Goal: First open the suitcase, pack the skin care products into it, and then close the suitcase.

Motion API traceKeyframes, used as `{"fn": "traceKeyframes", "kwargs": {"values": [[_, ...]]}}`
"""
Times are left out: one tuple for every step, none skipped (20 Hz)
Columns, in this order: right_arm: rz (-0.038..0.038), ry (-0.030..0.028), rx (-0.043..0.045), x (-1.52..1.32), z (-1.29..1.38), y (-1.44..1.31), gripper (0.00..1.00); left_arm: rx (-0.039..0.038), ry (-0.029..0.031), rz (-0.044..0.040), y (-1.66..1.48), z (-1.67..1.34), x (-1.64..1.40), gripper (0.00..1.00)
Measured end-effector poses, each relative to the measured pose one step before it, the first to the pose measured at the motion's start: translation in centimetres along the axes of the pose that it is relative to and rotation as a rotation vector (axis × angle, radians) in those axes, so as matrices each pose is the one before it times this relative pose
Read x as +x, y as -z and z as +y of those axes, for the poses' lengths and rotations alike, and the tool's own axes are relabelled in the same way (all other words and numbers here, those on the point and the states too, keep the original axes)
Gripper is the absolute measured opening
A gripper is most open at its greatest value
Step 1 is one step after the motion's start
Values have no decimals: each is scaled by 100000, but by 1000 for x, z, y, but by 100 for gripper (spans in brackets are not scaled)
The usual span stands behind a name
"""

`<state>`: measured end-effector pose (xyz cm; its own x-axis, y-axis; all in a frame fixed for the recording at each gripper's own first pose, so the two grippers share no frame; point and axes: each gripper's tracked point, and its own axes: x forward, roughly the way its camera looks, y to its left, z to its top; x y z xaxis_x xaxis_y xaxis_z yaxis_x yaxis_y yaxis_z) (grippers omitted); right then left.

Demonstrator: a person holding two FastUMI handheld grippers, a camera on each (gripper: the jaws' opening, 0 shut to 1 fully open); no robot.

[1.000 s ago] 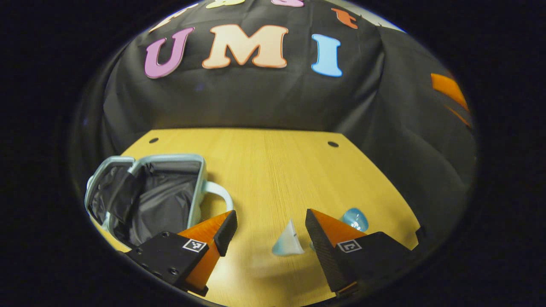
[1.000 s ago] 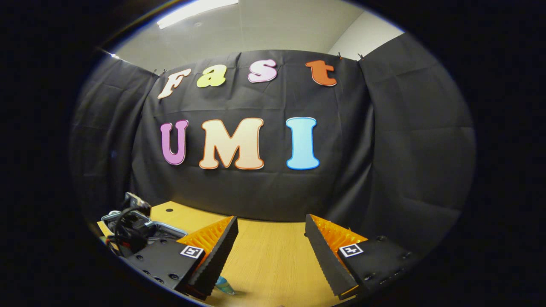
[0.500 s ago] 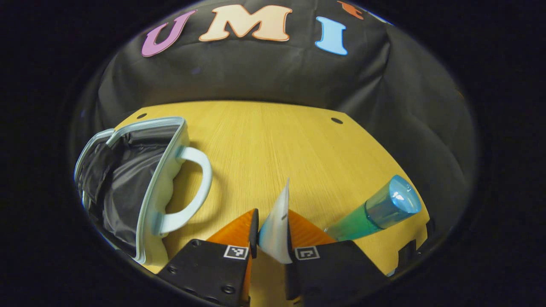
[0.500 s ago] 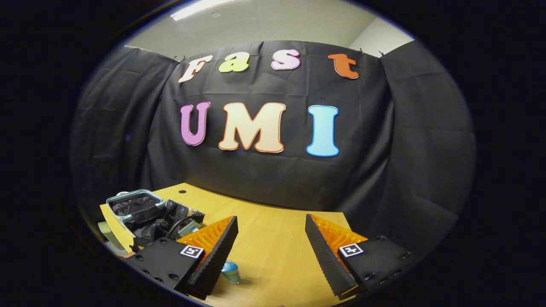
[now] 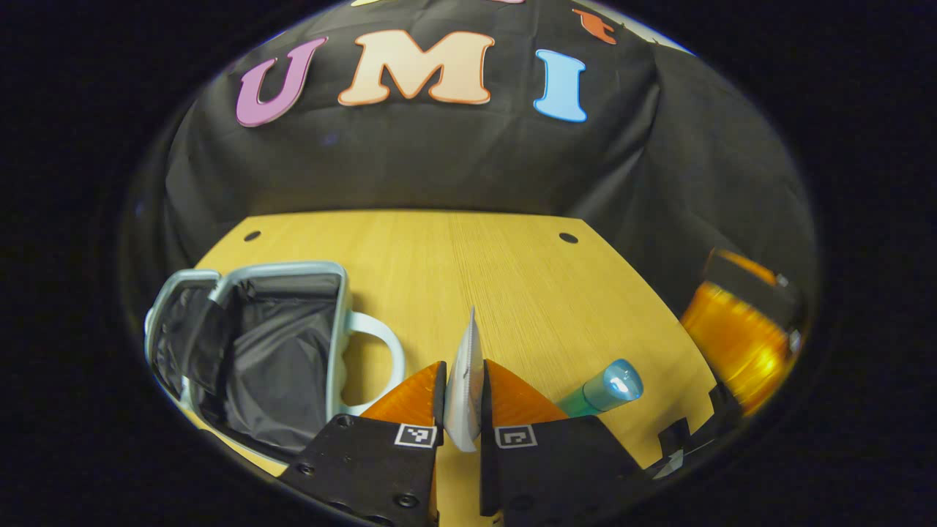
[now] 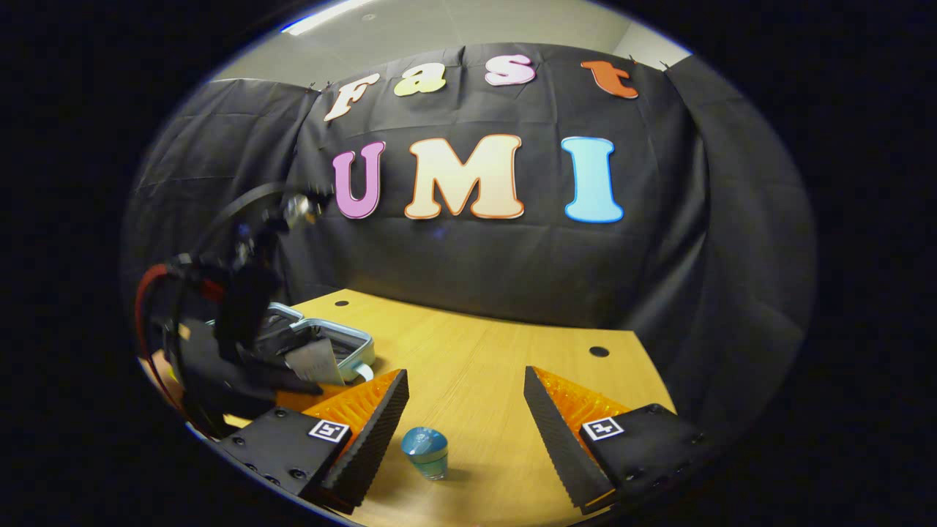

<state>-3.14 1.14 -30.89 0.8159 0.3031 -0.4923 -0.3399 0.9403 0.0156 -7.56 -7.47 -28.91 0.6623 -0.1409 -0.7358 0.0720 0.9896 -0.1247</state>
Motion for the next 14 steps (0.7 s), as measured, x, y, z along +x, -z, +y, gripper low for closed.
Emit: {"fn": "traceKeyframes", "kwargs": {"values": [[1884,-1227,360,403,394,1050,99,652,-879,-1475,-927,324,-858,15],[1608,-1178,-20,369,332,1053,99,205,-1142,-984,-733,411,-771,14],[1185,-1186,-314,375,311,885,99,-31,-1265,-1101,-751,307,-777,14],[1423,-910,-637,414,240,1079,99,-524,-1087,-1129,-613,502,-719,14],[2085,-876,-602,393,139,1195,99,-848,-909,-870,-590,345,-782,14],[2192,-1199,-186,341,224,1322,99,-866,-822,-614,-188,328,-580,14],[2334,-967,-154,422,180,1148,99,-973,-998,428,-8,389,-525,14],[2453,-1423,-347,329,222,1350,99,-460,-1472,-94,15,603,-502,14],[3350,-1890,-307,426,424,1406,99,-36,-2231,614,128,764,-399,14],[3034,-1564,-384,581,308,1422,98,21,-2433,246,189,927,-408,14],[2033,-964,-88,382,153,960,95,-354,-2051,716,178,796,-277,14],[1634,-435,-88,128,56,675,87,-932,-1820,1072,477,829,-368,14],[1001,-387,-109,223,83,432,82,-1111,-1593,682,343,819,-288,14],[98,303,695,132,243,415,71,-954,-1037,403,133,742,-192,14]]}}
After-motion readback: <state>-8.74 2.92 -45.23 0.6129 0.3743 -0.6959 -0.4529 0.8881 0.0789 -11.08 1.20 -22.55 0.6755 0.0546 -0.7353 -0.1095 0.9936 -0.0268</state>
